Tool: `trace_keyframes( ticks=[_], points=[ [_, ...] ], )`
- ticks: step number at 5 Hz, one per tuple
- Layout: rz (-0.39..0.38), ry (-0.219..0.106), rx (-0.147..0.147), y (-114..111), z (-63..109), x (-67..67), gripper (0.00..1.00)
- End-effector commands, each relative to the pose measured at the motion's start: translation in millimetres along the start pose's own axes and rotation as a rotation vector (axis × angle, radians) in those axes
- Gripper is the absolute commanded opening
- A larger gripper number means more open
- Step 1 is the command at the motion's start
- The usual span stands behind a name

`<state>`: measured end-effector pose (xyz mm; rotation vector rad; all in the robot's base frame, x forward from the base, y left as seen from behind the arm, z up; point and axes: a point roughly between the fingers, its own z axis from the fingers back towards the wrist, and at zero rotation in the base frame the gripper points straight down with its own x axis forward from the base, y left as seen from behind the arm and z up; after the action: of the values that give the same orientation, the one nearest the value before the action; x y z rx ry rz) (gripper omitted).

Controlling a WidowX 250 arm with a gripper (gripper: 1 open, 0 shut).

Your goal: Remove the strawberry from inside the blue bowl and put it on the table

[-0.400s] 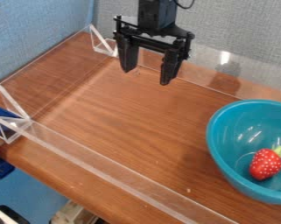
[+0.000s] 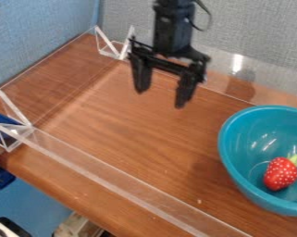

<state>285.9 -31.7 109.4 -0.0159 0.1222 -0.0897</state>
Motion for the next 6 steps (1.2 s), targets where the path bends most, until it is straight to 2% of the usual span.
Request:
trace_keyframes(
  ticks=[1, 3, 4, 6],
  points=[
    [-0.081, -0.069, -0.004, -34.2, 13.0, 0.6, 1.0],
    [-0.223, -0.091, 0.002, -99.7, 4.3, 6.7, 1.0],
    [-0.244, -0.084, 0.003, -111.2, -8.1, 6.8, 1.0],
    [-0.232, -0.054, 0.003, -114.3, -29.1, 3.3, 1.0]
  ],
)
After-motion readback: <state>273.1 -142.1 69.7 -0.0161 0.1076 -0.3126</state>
